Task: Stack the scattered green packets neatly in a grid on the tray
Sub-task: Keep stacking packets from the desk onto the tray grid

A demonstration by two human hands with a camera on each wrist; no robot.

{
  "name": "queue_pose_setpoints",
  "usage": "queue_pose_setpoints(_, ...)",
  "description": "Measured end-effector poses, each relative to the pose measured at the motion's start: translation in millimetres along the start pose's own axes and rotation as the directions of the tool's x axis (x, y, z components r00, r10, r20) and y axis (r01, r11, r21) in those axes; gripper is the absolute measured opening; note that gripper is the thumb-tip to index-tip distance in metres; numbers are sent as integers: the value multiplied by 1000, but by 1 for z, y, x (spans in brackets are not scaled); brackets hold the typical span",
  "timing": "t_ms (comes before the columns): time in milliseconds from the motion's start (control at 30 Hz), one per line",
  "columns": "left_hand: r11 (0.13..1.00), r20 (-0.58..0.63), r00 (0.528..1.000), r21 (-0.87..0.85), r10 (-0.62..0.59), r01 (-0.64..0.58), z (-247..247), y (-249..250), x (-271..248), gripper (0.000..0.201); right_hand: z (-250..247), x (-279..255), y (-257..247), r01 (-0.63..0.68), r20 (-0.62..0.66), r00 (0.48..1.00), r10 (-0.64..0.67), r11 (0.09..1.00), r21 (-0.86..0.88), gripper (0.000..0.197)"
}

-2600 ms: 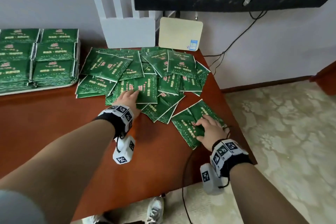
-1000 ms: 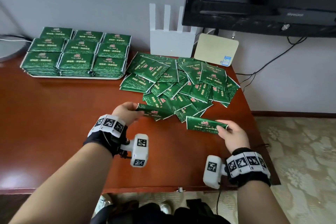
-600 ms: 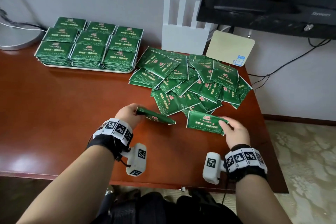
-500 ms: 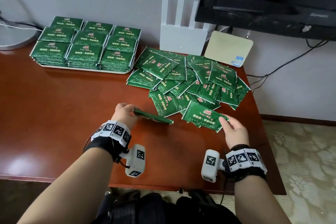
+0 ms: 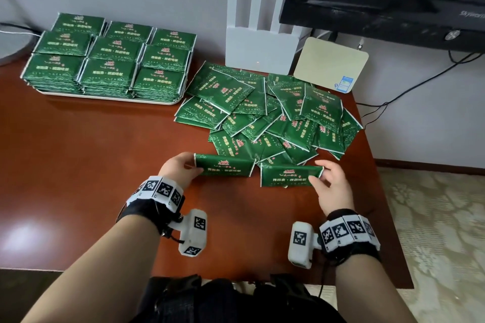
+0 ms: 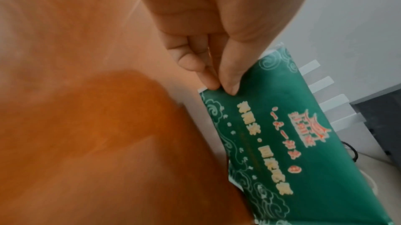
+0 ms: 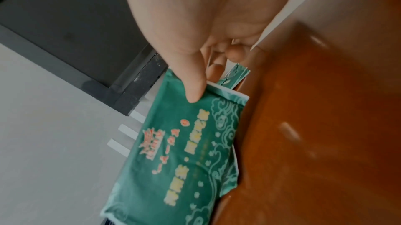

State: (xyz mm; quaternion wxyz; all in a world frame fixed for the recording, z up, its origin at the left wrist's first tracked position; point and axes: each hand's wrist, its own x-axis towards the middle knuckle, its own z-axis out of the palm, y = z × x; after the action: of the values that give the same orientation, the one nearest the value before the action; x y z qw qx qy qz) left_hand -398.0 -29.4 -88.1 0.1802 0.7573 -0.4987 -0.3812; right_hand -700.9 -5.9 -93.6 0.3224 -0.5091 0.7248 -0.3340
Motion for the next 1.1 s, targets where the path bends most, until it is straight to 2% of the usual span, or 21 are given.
queue_pose_setpoints(67, 1000, -16, 1000, -12, 20, -20, -7, 0, 7, 26, 4, 6, -2, 16, 31, 999, -15, 999, -40, 25)
queue_pose_setpoints(200, 998, 34, 997, 3, 68, -68, -13, -7, 17, 17, 21, 3, 5, -63, 104, 992, 75, 992, -111, 22)
queue_pose_setpoints(300, 996, 152, 984, 5, 90, -92, -18, -17, 21, 39, 30, -5, 1, -88, 111, 989, 101, 990, -114, 25)
queue_pose_setpoints(333, 995, 184, 978, 1, 97, -99, -22, -21, 23, 40, 32, -6, -2, -89, 103, 989, 102, 989, -122, 23)
queue_pose_setpoints(467, 996, 221, 972, -49, 86, -77, -60, -34, 38, 16, 44, 0, -31, -92, 94, 991, 97, 994, -58, 10)
queue_pose_setpoints(567, 993, 176, 979, -78, 104, -92, -105, -46, 51, 15, 64, 1, -66, -66, 92, 994, 63, 997, 27, 15)
queue_pose_setpoints(667, 978, 110, 988, -195, 104, -81, -157, -60, 64, 13, 89, 3, -109, -45, 103, 994, 38, 997, 63, 17)
queue_pose_setpoints(867, 968, -48, 997, -240, 59, -68, -262, -91, 104, 9, 153, 21, -195, -8, 142, 990, -12, 990, 139, 12)
queue_pose_setpoints(1000, 958, -150, 989, -286, -5, -38, -319, -107, 137, 4, 191, 43, -238, -43, 160, 987, 11, 980, 196, 18)
queue_pose_setpoints(1100, 953, -169, 984, -302, -63, 9, -348, -118, 163, 6, 214, 61, -260, -99, 154, 986, 66, 970, 220, 12)
